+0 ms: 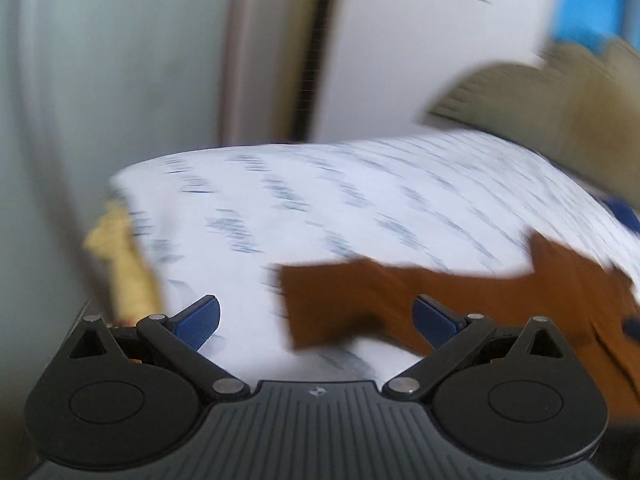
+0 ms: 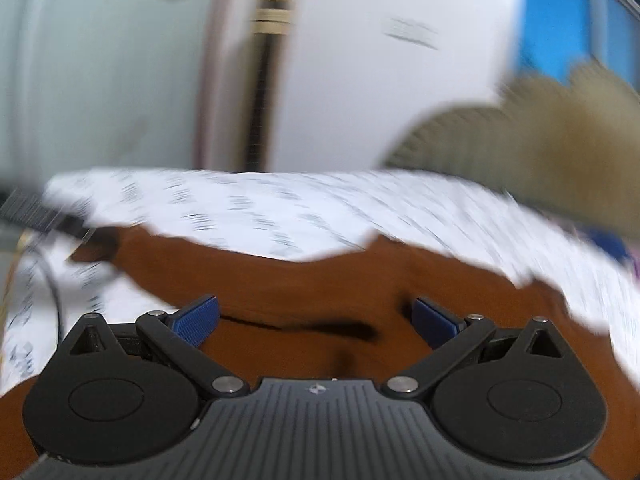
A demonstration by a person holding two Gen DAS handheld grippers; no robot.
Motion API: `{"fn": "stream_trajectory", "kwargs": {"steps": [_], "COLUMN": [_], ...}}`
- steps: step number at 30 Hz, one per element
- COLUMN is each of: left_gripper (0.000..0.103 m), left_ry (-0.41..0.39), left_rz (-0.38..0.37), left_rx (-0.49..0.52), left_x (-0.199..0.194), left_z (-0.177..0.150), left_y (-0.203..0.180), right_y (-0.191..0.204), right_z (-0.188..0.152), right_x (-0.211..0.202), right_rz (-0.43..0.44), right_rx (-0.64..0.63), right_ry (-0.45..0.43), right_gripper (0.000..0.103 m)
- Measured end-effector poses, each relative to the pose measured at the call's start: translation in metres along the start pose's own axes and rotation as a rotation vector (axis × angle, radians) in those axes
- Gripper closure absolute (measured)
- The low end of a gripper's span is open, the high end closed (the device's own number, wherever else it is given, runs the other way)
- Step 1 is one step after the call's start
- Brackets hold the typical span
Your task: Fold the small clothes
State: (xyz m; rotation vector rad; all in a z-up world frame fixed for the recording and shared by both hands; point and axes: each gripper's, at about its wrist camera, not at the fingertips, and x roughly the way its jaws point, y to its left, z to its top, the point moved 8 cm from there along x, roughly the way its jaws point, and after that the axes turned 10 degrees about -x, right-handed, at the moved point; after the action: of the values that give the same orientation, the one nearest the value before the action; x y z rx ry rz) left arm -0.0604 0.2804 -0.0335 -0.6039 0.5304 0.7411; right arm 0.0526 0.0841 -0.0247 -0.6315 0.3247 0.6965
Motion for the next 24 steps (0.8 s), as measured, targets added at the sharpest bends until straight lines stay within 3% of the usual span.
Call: {"fn": "stream_trajectory", "kwargs": {"steps": [4, 9, 14, 17, 19, 24], "left_gripper": [0.000, 0.000, 0.000, 0.000, 0.000, 0.000], "left_ry": [0.006, 0.021, -0.080, -0.155, -0.174, -0.127], "left_rz": [0.066, 0.046, 0.040, 0.073, 0.070, 0.039], "left_rx": [-0.159, -0.289, -0.359, -0.369, -0.348, -0.290], "left_x": [0.012, 0.008, -0.011, -0.022, -0.025, -0.014], "left_z": [0.020, 0.033, 0.060, 0.078, 0.083, 0.074], "left_y": [0.039, 0.066, 0.080, 0.083, 0.079, 0.060], "right_y": [0.042, 0.090, 0.127, 0.136, 0.143, 0.161], "right_z": [0.023, 0.036, 0.044, 0.053, 0.057, 0.054], "right_x": [0.014, 0.040, 0.059, 0.066, 0.070, 0.075], "right_rz": [0.023, 0.029, -0.010, -0.022, -0.001, 0.057], "right_rx": [-0.193, -0.441, -0.618, -0.628, -0.629, -0.690], "right_ry": [-0.028, -0.034, -0.070, -0.077, -0.079, -0.069], "right_gripper": [0.005, 0.013, 0.022, 0.027, 0.034, 0.081]}}
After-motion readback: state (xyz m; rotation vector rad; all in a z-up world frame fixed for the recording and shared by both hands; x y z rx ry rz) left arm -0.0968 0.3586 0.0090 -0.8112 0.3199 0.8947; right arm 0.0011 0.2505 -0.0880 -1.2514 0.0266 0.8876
